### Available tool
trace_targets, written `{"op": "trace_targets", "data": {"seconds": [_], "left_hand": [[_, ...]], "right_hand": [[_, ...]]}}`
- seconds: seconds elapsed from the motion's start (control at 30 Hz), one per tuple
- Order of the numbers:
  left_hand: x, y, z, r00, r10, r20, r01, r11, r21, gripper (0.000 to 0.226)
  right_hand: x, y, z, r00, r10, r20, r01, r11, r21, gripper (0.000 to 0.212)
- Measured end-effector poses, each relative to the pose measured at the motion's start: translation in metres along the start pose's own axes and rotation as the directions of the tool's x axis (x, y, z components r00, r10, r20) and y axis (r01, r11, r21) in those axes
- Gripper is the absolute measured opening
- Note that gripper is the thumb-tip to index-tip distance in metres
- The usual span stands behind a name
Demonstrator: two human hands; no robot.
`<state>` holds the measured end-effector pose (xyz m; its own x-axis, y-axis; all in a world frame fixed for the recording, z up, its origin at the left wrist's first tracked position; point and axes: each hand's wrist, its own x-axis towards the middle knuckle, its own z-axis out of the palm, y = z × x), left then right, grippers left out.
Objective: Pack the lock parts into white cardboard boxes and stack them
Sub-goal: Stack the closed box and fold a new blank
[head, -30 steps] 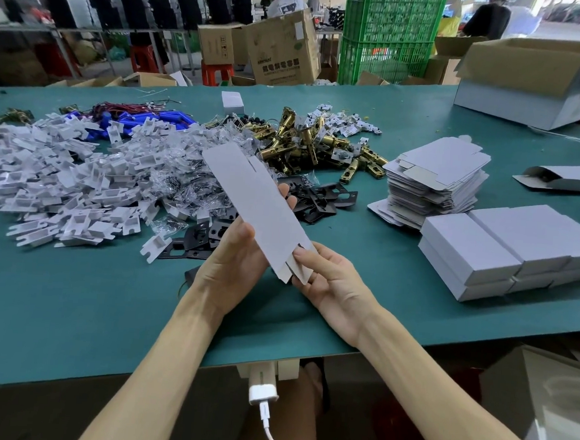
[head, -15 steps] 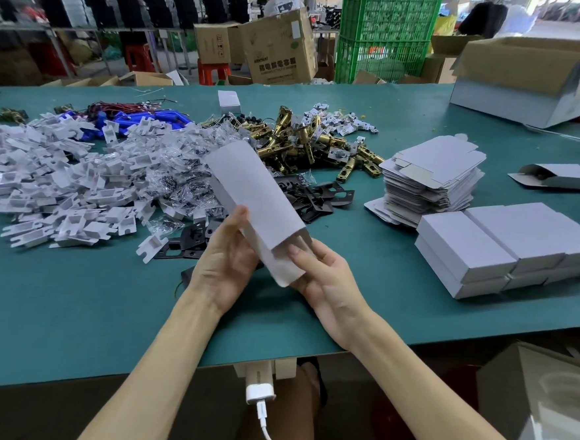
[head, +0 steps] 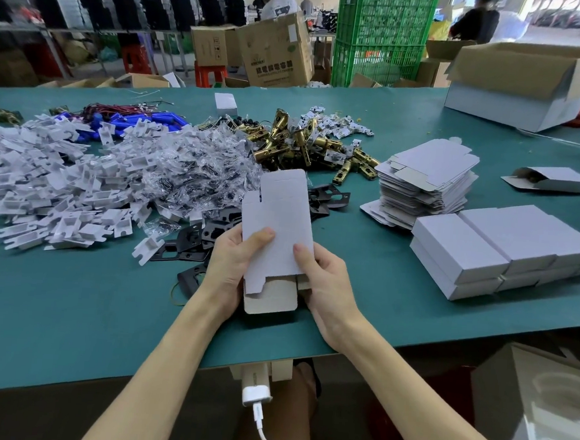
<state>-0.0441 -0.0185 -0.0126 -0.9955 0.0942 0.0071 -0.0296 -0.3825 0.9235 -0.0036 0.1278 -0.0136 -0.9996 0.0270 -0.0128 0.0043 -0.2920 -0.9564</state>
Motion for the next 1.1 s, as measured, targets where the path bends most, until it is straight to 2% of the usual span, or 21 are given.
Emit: {"op": "trace_targets", "data": {"seconds": [0.2,0.27,0.33,0.43,0.63,0.8,1.0,1.1], "left_hand": [[0.000,0.000,-0.001,0.999,-0.011,0.037,0.010,1.000,0.023,0.014],[0.001,0.000,-0.001,0.999,-0.025,0.029,0.024,1.000,0.020,0.018],[0.003,0.000,-0.002,0.999,-0.028,0.032,0.028,1.000,-0.002,0.025],[0.004,-0.002,0.000,0.999,-0.019,0.043,0.019,1.000,0.008,0.033],[0.006,-0.011,0.003,0.996,0.006,0.094,-0.016,0.995,0.102,0.036],[0.008,-0.013,-0.001,0.998,0.012,0.063,-0.021,0.988,0.153,0.024],[0.006,-0.012,0.001,0.999,-0.025,0.031,0.020,0.989,0.145,0.028],[0.005,-0.012,0.003,1.000,0.015,-0.008,-0.014,0.984,0.176,0.033]], "right_hand": [[-0.002,0.001,0.002,0.996,-0.053,-0.065,0.044,0.990,-0.133,0.027],[-0.002,-0.002,0.003,0.994,-0.102,-0.040,0.091,0.972,-0.218,0.036],[0.000,-0.009,0.001,0.989,-0.148,0.005,0.141,0.935,-0.324,0.055],[0.010,-0.019,-0.007,0.988,-0.156,0.020,0.151,0.898,-0.413,0.060],[0.017,-0.011,-0.019,0.978,-0.189,-0.090,0.145,0.920,-0.364,0.054],[0.019,-0.008,-0.021,0.985,-0.160,-0.060,0.126,0.917,-0.378,0.057],[0.017,-0.008,-0.021,0.986,-0.159,-0.045,0.132,0.924,-0.359,0.066],[0.017,-0.006,-0.022,0.985,-0.167,-0.032,0.143,0.914,-0.379,0.064]]}}
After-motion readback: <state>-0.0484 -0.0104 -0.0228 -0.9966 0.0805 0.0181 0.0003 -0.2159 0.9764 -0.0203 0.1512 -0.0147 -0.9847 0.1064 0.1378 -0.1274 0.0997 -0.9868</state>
